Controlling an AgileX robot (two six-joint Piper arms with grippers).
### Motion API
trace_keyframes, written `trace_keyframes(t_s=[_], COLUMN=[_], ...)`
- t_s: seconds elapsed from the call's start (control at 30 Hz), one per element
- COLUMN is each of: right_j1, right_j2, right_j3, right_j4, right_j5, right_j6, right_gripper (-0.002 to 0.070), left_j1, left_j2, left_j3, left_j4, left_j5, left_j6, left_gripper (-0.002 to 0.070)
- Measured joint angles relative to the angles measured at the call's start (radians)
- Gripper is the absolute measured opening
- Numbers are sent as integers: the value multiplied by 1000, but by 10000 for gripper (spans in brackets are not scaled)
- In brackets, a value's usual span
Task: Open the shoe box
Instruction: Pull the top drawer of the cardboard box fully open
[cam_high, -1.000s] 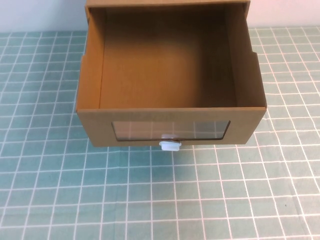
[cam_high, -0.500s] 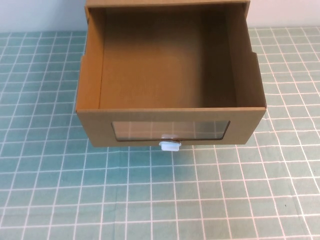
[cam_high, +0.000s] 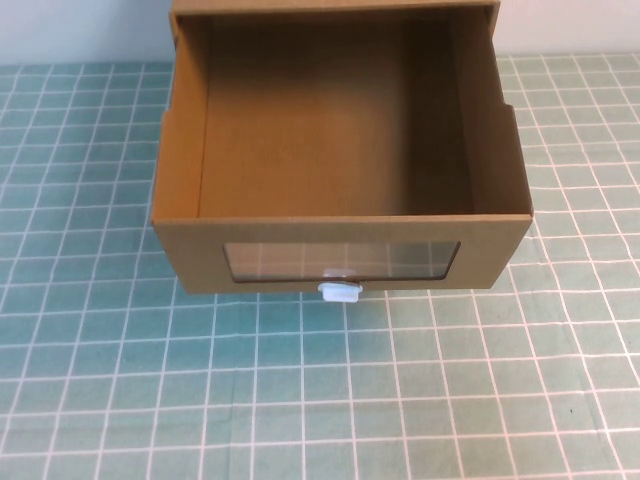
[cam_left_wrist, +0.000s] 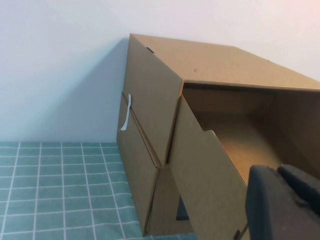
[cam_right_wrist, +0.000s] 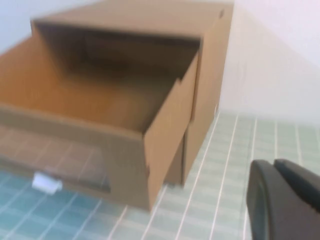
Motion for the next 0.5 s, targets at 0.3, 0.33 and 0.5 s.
trace_keyframes(t_s=[0.3,0.33,0.5], right_j1=[0,0,0], right_j2=[0,0,0], right_j3=[89,98,139], right_j4=[0,0,0], right_j5=[44,48,80], right_j6=[0,0,-2], right_gripper=[-13,-13,-13], left_j1=[0,0,0], left_j2=[0,0,-14], left_j3=[0,0,20], left_j4=[0,0,39], left_j5=[2,4,4], left_j6=[0,0,0], left_gripper=[-5,-5,-5])
